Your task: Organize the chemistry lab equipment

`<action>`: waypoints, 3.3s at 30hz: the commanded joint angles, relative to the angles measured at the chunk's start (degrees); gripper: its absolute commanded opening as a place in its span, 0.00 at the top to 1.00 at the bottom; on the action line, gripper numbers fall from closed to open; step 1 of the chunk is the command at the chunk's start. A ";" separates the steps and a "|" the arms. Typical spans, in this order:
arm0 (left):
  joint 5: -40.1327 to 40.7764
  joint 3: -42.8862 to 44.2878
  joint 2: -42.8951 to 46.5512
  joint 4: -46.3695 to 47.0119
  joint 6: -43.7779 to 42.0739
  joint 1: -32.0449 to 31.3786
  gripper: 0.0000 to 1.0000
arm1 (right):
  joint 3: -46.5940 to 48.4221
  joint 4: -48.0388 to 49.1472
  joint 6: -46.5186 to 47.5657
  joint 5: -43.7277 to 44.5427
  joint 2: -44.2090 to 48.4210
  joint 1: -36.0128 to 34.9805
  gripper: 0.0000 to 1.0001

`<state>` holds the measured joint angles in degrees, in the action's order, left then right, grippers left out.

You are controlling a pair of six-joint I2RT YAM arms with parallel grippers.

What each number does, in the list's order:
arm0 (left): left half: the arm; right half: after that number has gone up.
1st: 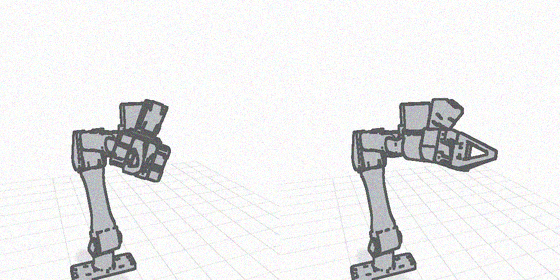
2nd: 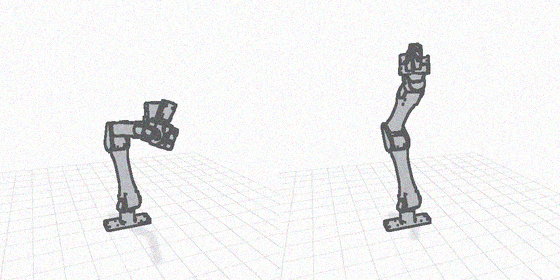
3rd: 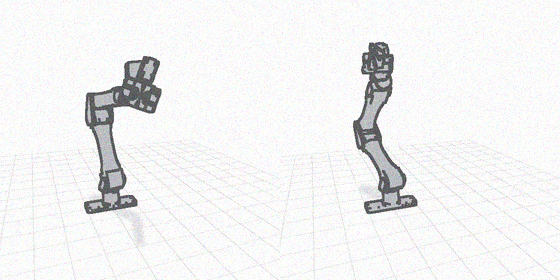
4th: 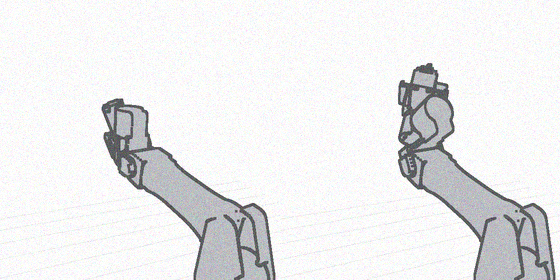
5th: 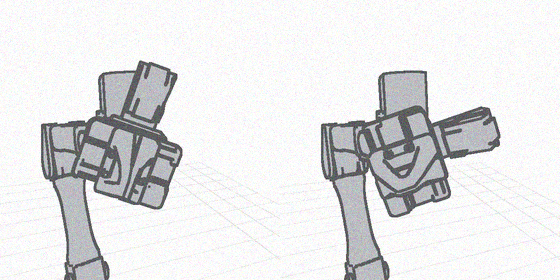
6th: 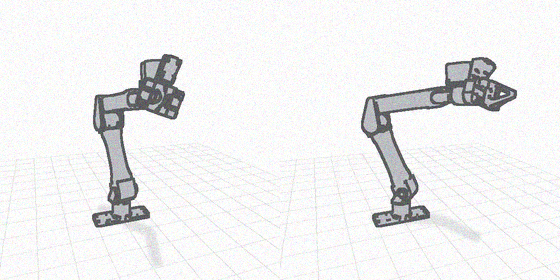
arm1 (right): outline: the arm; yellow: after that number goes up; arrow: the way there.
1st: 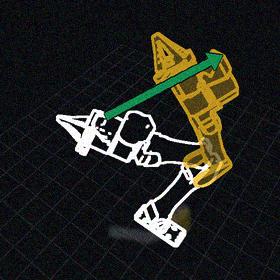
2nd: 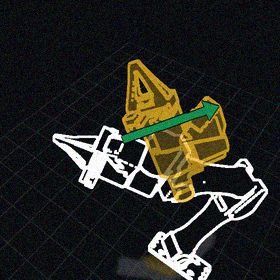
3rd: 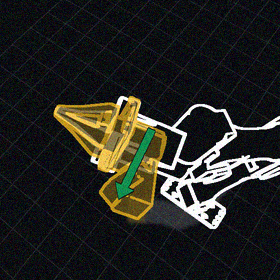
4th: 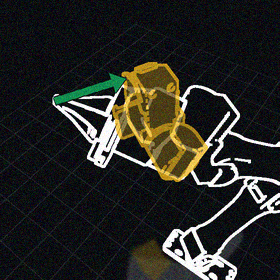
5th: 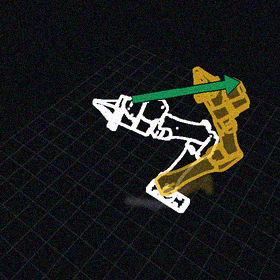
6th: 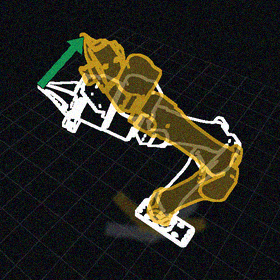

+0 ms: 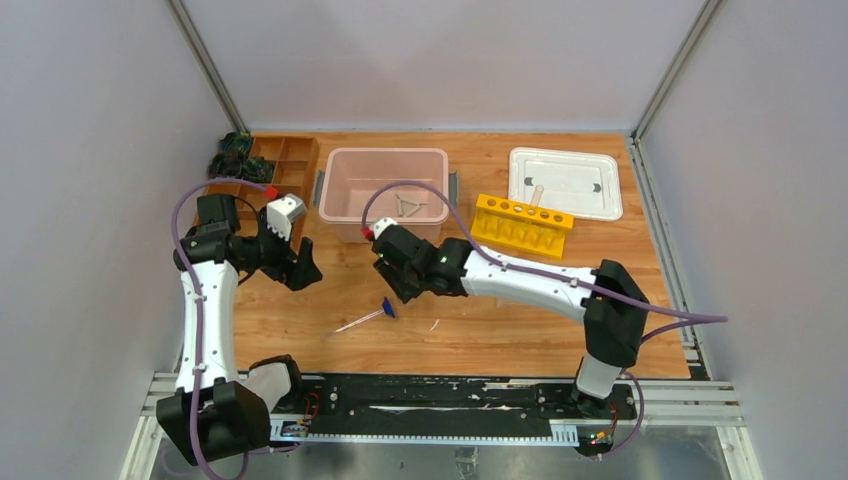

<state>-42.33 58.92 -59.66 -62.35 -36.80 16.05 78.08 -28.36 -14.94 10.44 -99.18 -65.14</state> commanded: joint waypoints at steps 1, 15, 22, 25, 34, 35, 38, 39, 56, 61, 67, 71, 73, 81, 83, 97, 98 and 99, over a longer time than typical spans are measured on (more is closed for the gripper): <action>0.14 -1.47 1.25 -0.06 -2.17 -1.38 0.08 | 10.95 -4.44 3.78 3.83 6.44 2.28 1.00; 3.27 -3.45 2.38 -0.07 -6.17 -3.82 0.00 | 43.25 -15.48 8.24 3.65 -10.95 16.88 1.00; 4.79 -4.91 3.12 -0.07 -9.28 -4.09 0.00 | 46.46 -16.73 8.96 5.32 -20.40 18.14 1.00; 5.21 -5.90 3.14 -0.14 -11.08 -5.14 0.00 | 46.10 -16.49 9.01 5.43 -22.94 18.12 1.00; 9.06 -10.27 3.31 -0.06 -15.49 -15.27 0.00 | 42.22 -14.90 8.42 4.66 -27.45 18.12 1.00; 9.44 -10.64 2.76 -0.06 -15.68 -17.57 0.00 | 41.44 -15.04 8.37 4.46 -27.43 18.15 0.99; 10.07 -11.50 0.26 0.03 -16.17 -21.60 0.00 | 38.06 -14.85 8.03 5.03 -25.92 18.13 0.97; 10.33 -11.80 -0.54 0.10 -16.54 -22.72 0.00 | 36.97 -14.61 7.86 4.77 -25.23 18.19 0.96; 22.02 -19.56 -10.46 20.03 -10.92 -38.94 0.02 | 34.83 -14.37 6.23 0.95 -15.89 20.47 0.35; 21.88 -19.92 -13.62 23.37 -10.41 -39.80 0.08 | 36.25 -14.62 4.72 -0.50 -11.17 20.69 0.33; 21.26 -21.34 -15.71 25.35 -11.43 -41.61 0.21 | 33.67 -15.24 1.90 2.41 -5.38 20.96 0.34; 21.28 -22.48 -16.52 25.59 -12.67 -42.66 0.32 | 27.75 -15.05 -0.23 4.68 -0.63 22.01 0.34; 21.44 -22.67 -16.60 25.61 -12.59 -43.40 0.38 | 24.88 -14.80 -0.58 5.58 1.40 22.47 0.34; 22.64 -22.29 -14.68 25.28 -11.15 -45.71 0.77 | 17.61 -13.48 -2.32 4.86 6.26 24.76 0.37; 22.78 -20.98 -13.02 23.27 -10.87 -45.76 0.90 | 16.58 -13.38 -2.81 4.77 6.85 25.24 0.36; 29.05 10.13 -5.55 -0.07 -15.68 -45.76 1.00 | 12.16 -13.37 -5.49 3.76 11.79 28.29 0.35; 30.43 12.83 -7.36 -0.06 -16.09 -45.64 1.00 | 11.40 -13.37 -5.57 3.63 12.94 28.55 0.35; 31.58 15.55 -9.40 -0.06 -16.52 -45.67 1.00 | 10.46 -13.39 -5.54 3.66 14.14 28.84 0.35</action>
<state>-16.51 67.07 -63.83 -59.09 -50.33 -29.34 90.98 -41.58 -19.14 14.39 -90.32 -37.95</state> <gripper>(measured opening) 0.262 0.655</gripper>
